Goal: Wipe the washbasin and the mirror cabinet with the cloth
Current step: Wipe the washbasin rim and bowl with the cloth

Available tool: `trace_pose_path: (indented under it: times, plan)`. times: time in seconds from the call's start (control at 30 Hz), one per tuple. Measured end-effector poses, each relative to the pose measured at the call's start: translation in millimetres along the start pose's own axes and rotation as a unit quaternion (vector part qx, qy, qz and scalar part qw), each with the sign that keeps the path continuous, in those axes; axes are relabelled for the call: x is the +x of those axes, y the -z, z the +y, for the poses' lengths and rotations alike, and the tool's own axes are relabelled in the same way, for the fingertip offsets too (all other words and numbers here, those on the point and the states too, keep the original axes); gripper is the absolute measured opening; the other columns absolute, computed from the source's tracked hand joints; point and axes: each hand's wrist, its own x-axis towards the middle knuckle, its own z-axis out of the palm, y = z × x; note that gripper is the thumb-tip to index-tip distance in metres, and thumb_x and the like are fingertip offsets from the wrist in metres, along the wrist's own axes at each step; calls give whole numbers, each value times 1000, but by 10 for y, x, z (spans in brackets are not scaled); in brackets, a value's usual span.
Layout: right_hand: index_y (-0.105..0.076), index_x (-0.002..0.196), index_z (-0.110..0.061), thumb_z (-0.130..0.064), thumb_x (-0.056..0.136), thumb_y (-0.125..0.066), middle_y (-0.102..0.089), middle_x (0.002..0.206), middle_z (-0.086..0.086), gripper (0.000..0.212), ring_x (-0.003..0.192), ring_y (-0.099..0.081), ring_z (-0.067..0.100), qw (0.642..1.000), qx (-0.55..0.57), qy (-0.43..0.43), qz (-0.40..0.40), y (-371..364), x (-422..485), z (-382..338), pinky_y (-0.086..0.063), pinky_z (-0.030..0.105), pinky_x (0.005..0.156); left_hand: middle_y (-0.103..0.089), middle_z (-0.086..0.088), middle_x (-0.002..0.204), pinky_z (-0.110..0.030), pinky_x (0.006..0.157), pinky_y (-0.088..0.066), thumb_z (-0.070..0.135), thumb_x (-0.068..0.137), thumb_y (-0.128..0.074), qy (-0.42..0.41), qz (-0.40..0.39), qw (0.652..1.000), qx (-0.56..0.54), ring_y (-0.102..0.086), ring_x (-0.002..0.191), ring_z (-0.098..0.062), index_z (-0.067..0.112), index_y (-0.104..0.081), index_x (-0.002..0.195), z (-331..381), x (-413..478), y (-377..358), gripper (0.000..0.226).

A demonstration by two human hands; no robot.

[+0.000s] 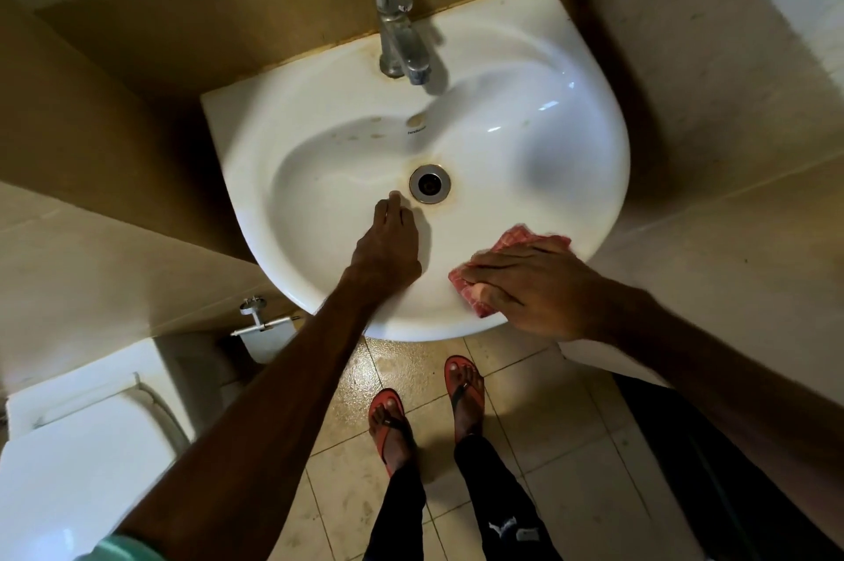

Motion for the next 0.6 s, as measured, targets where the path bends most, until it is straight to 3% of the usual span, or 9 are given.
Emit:
trace_pose_path:
  times: [0.1, 0.2, 0.33, 0.5, 0.6]
  plan:
    - [-45, 152, -31, -52, 106, -20, -50, 156, -2, 56, 144, -43, 22, 999, -38, -21, -17, 6, 274, 19, -24, 45, 119, -19, -25, 160, -46, 97, -51, 1, 80, -51, -2, 15, 1000, 25, -26, 145, -36, -12, -33, 142, 41, 5, -22, 67]
    - [-45, 142, -30, -48, 104, -36, -54, 145, -1, 42, 136, -46, 26, 996, -70, -41, 39, -112, 640, 112, -27, 48, 113, -21, -32, 158, -43, 107, -45, 2, 84, -46, -17, 30, 997, 70, -28, 144, -40, -17, -26, 147, 37, 18, -55, 69]
    - [-44, 146, -32, -50, 101, -36, -47, 158, -2, 49, 151, -32, 28, 993, -34, -98, 63, -249, 649, 118, -20, 55, 120, -19, -38, 158, -44, 114, -39, 6, 89, -41, -29, 29, 992, 119, -27, 145, -46, -19, -21, 149, 32, 45, -72, 68]
    - [-67, 116, -26, -49, 98, -26, -74, 116, -4, 50, 114, -61, 23, 973, -49, -122, 192, -318, 81, -142, -35, 49, 106, -12, -41, 158, -46, 116, -38, 4, 92, -39, -15, 1, 988, 154, -23, 146, -49, -20, -17, 149, 103, 64, -47, 66]
    - [-68, 112, -24, -44, 107, -32, -70, 115, -2, 41, 118, -58, 25, 943, -38, -152, 293, -440, -214, -290, -30, 51, 116, -7, -44, 158, -49, 117, -36, 10, 96, -42, 3, -31, 985, 169, -18, 148, -53, -22, -12, 150, 182, 65, -43, 69]
